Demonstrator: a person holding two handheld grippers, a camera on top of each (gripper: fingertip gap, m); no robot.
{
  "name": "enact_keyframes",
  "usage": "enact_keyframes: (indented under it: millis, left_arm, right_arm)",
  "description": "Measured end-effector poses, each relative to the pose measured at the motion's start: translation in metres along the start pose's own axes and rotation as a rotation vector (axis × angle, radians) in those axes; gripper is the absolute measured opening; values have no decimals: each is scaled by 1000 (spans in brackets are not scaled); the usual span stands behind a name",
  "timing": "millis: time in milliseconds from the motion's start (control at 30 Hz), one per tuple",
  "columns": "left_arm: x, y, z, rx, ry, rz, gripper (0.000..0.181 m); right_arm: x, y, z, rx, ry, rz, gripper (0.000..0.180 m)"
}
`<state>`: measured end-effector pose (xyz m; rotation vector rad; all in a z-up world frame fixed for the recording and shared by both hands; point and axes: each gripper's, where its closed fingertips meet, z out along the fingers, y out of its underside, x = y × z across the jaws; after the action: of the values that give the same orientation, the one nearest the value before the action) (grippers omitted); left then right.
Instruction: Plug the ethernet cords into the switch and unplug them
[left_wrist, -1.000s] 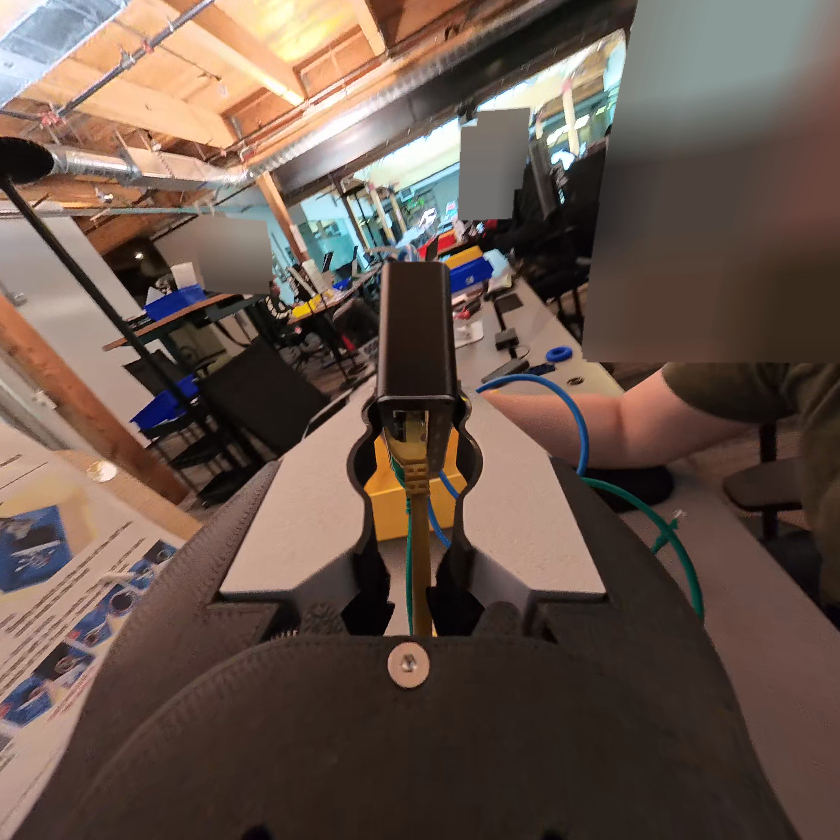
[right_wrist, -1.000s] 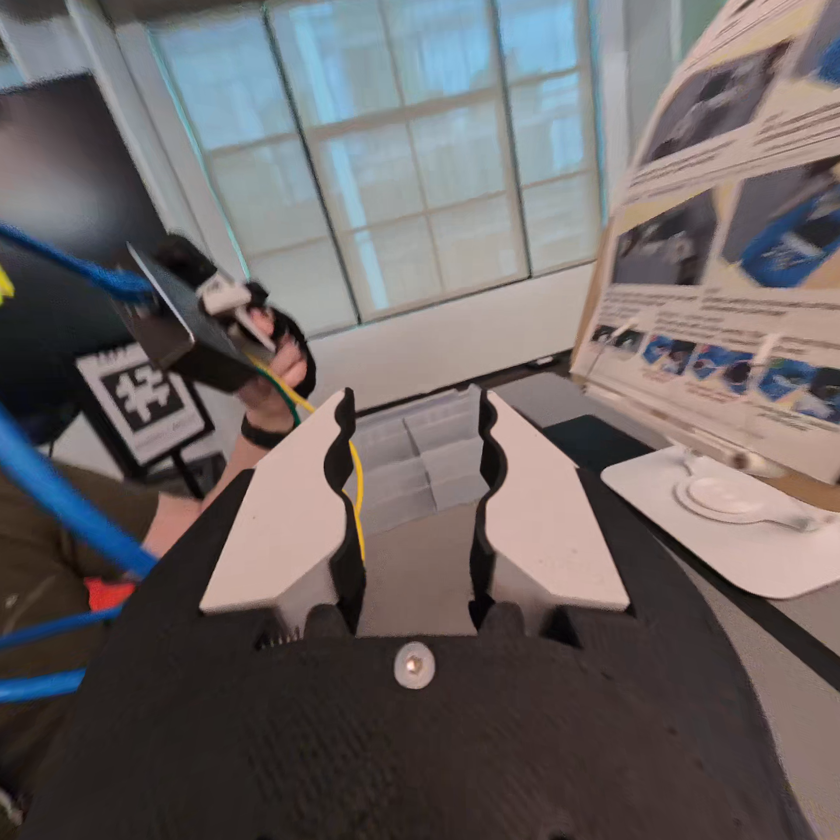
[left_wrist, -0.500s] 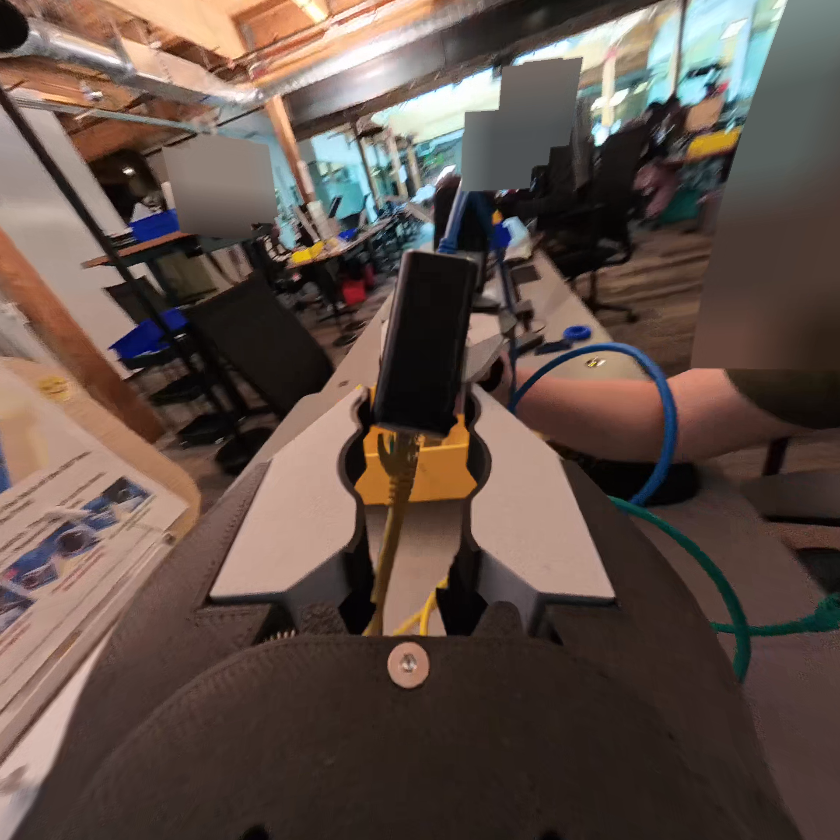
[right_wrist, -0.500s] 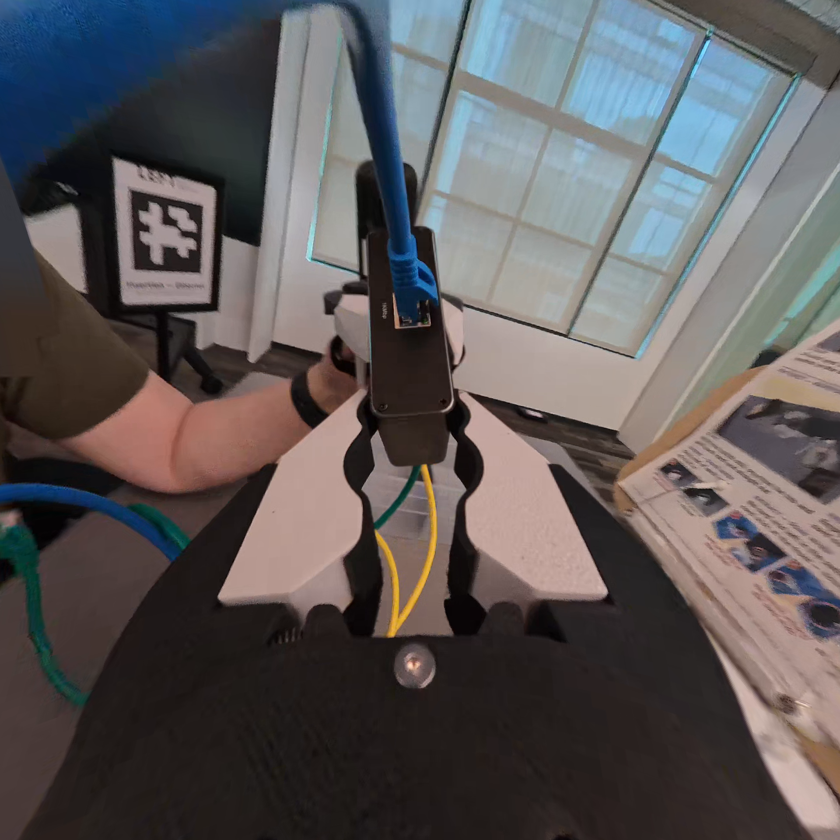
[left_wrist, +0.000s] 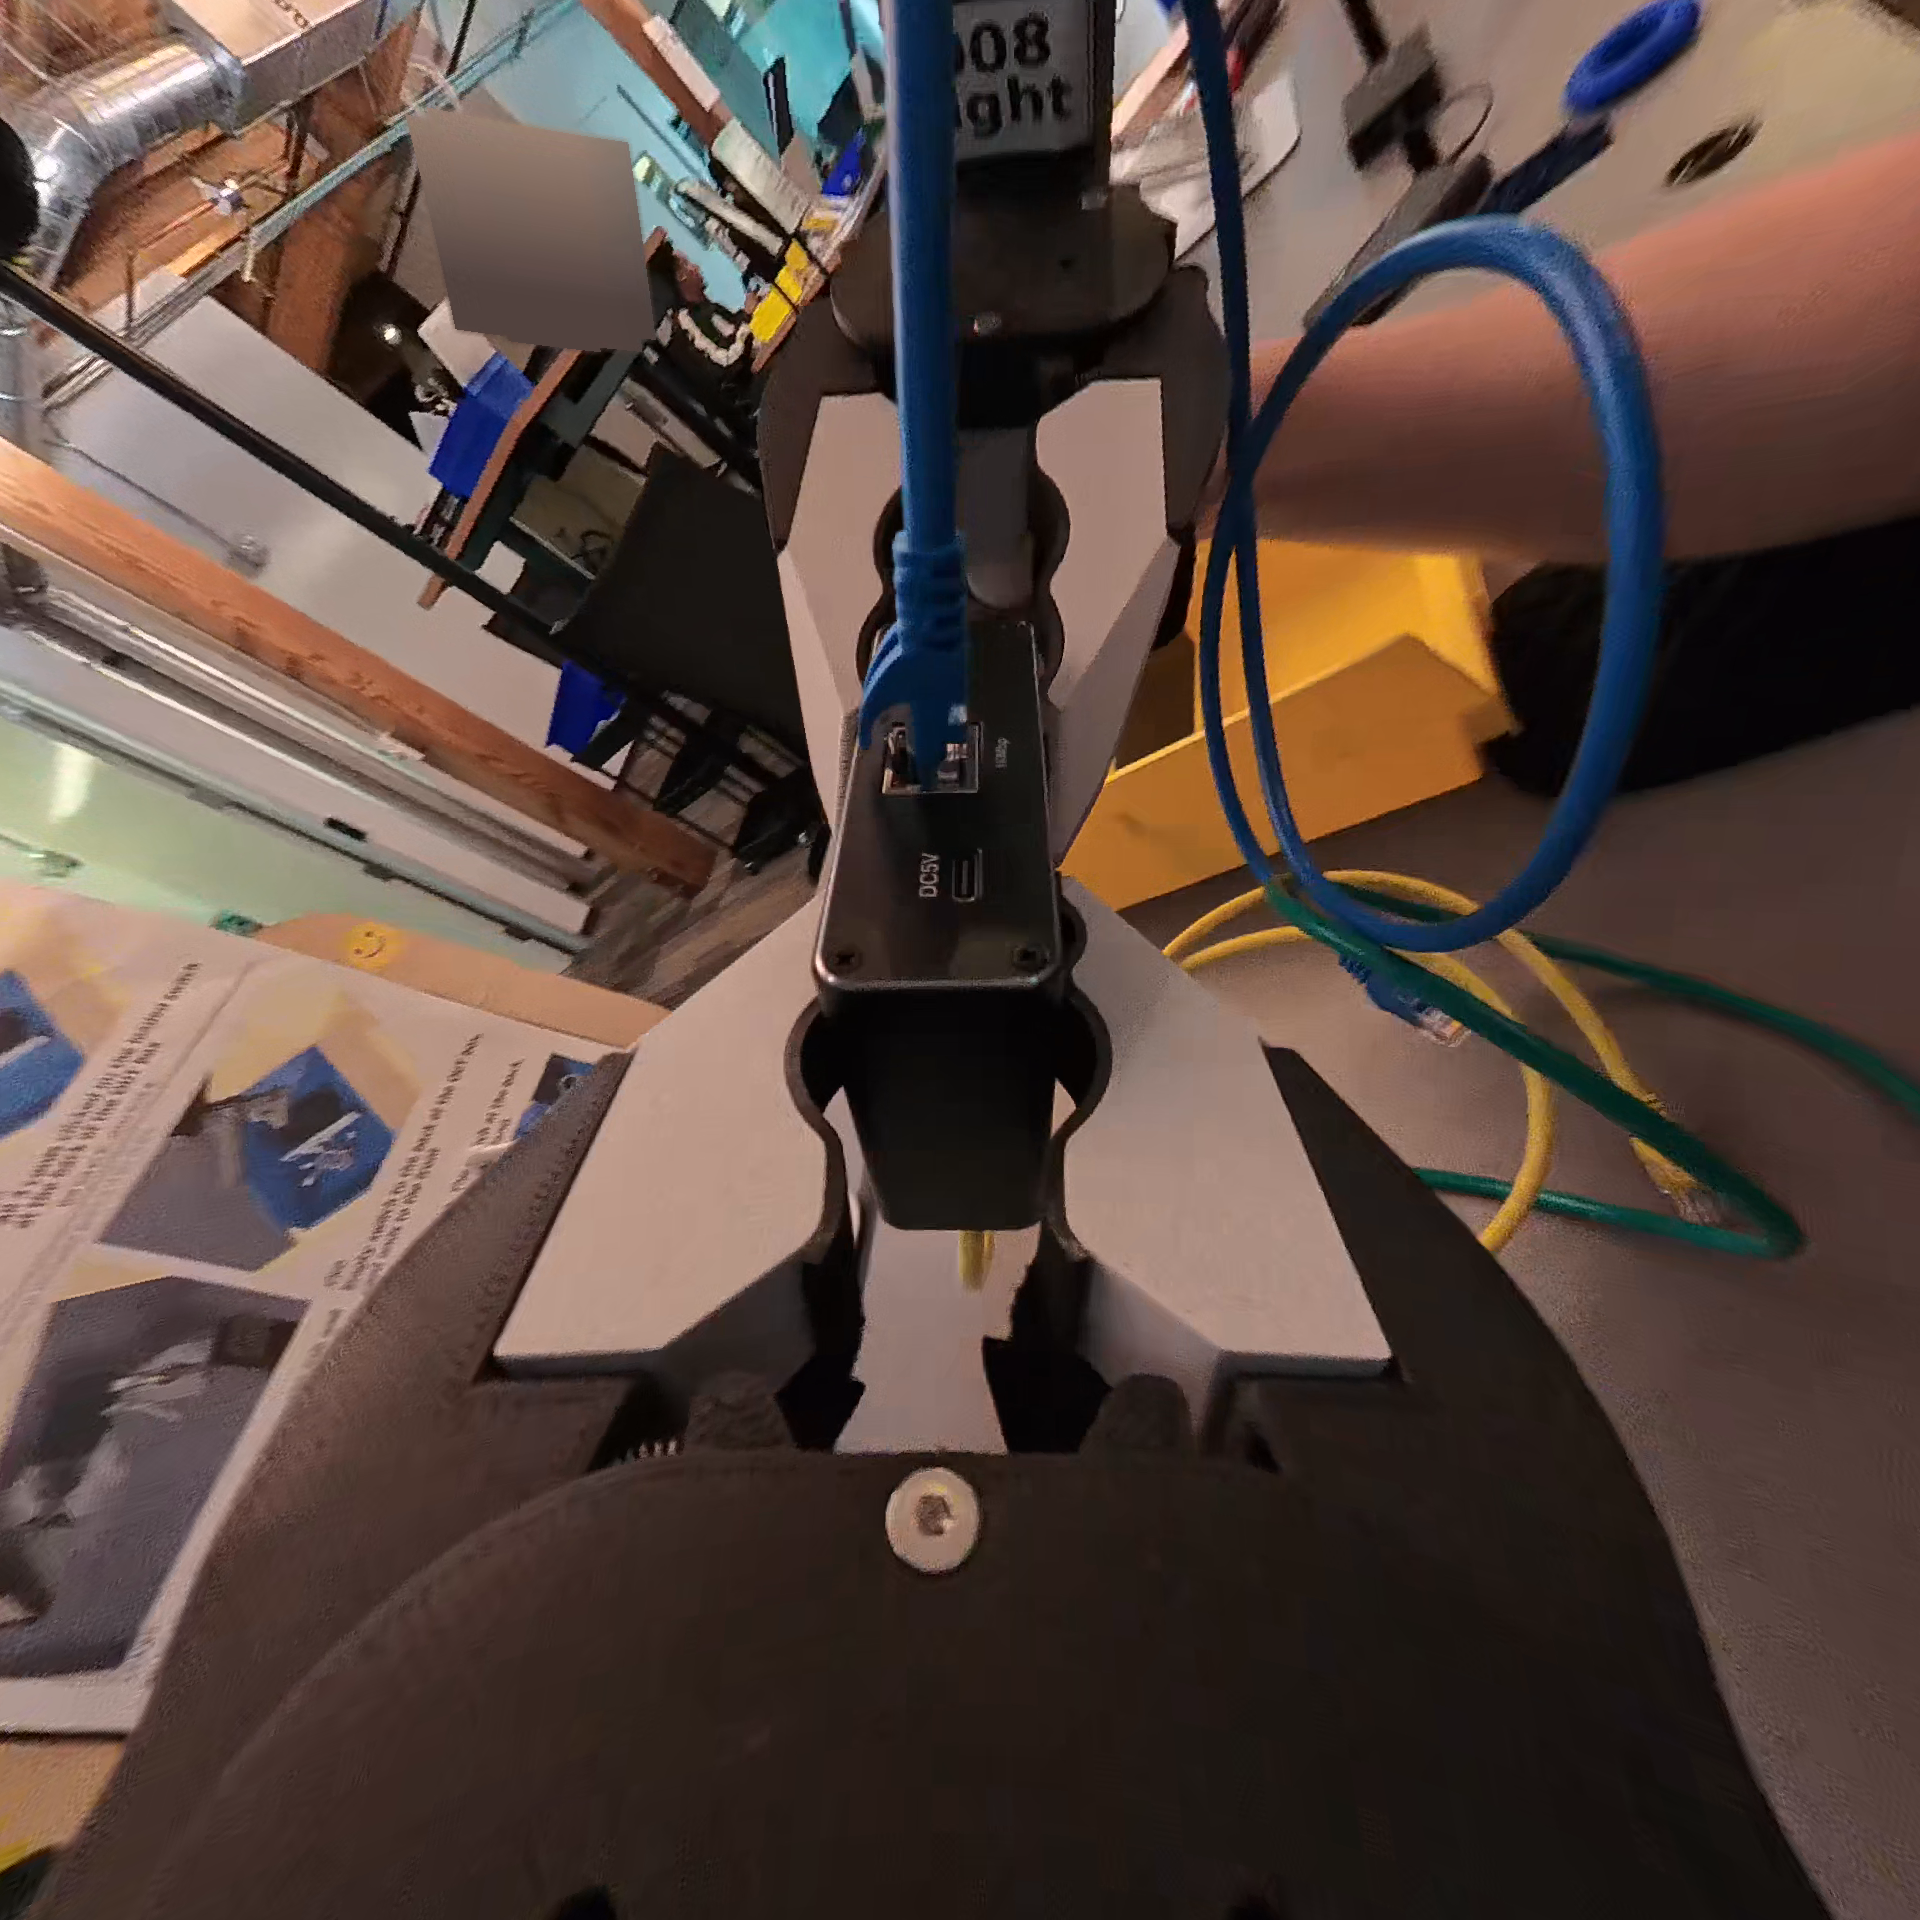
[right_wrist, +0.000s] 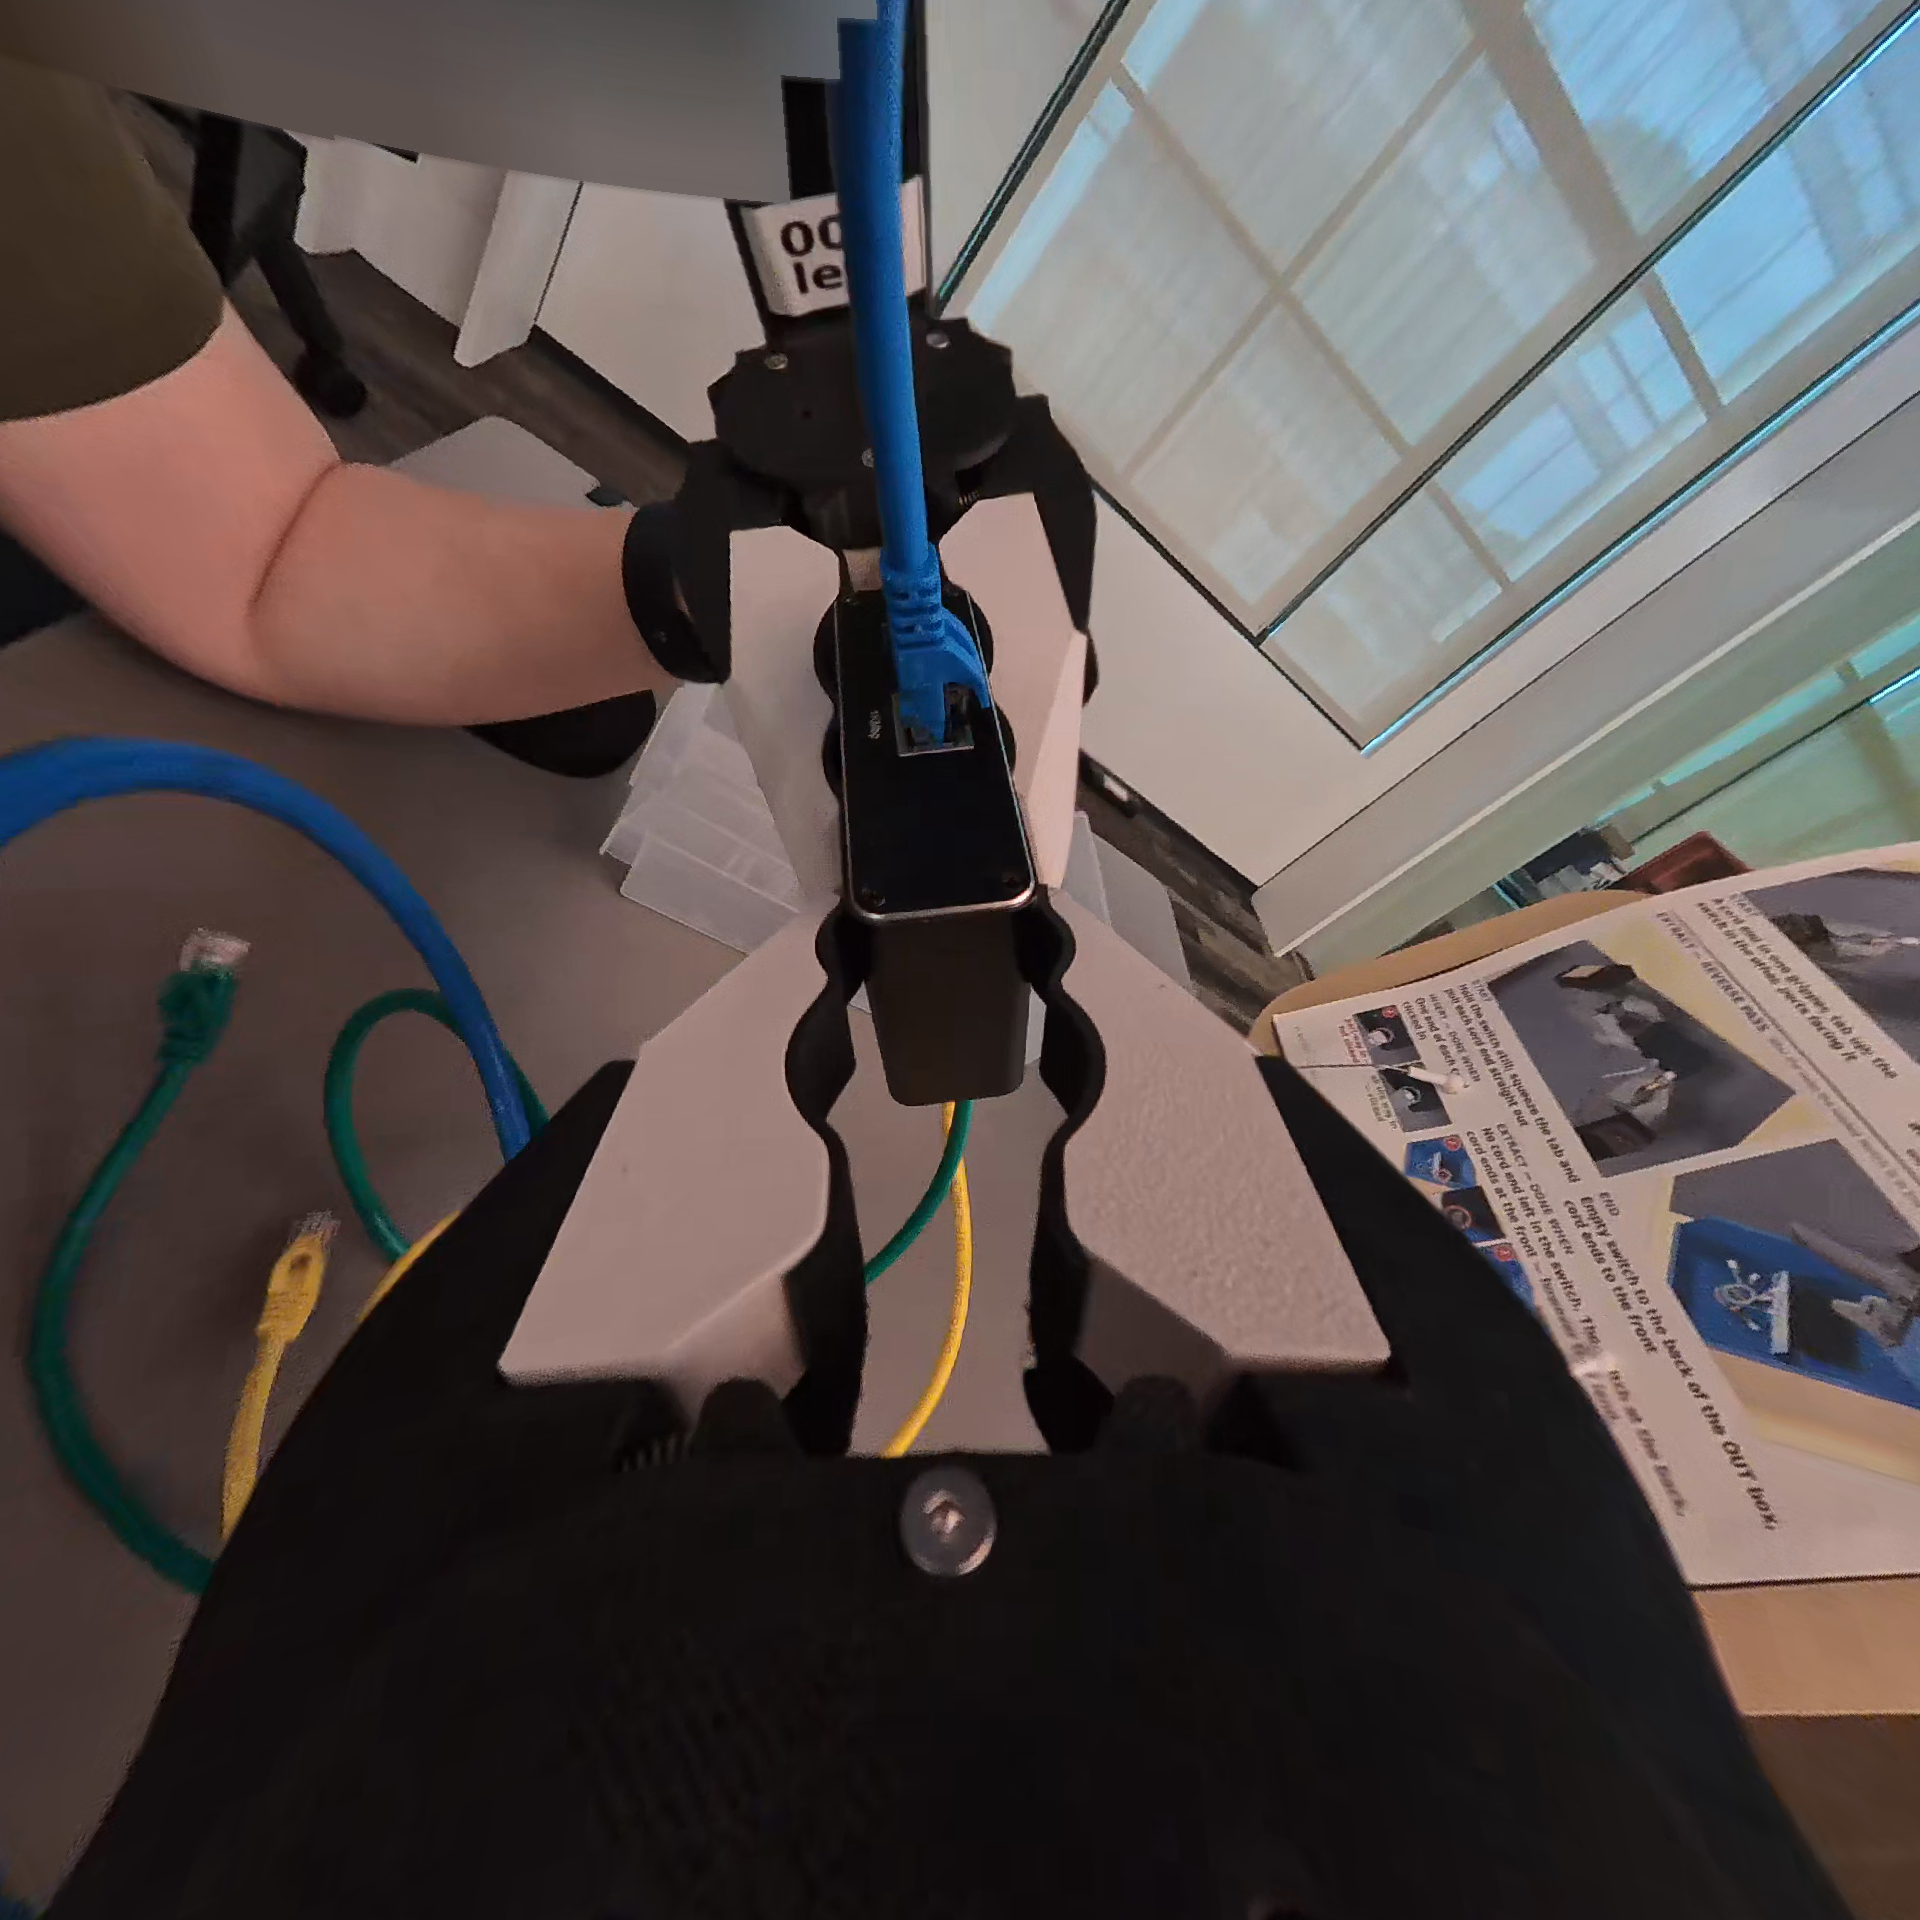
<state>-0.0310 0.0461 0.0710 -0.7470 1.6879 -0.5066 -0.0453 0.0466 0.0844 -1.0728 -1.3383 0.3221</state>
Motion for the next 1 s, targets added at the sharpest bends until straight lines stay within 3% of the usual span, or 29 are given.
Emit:
enact_keyframes:
  millis: [200,400,500,633,767,867,1000]
  left_arm:
    - [-11,16,5,-164,-115,154,33]
    - [-40,42,-9,-370,-289,297,33]
    - [-48,56,-13,-460,-329,349,33]
    - [-52,68,-14,-528,-341,353,33]
    - [-48,70,-9,-557,-331,372,33]
    - [-42,67,-2,-565,-317,405,33]
    - [-35,63,7,-566,-300,447,32]
  right_arm:
    - [11,14,-16,-99,65,-49,38]
    - [88,17,-118,-168,525,32,38]
    - [84,-13,-140,-140,567,-9,38]
    - [43,-36,-90,-279,389,-187,49]
    - [11,-16,-21,-465,236,-297,48]
    - [12,12,-5,-636,245,-406,45]
    - [13,23,0,-670,235,-459,32]
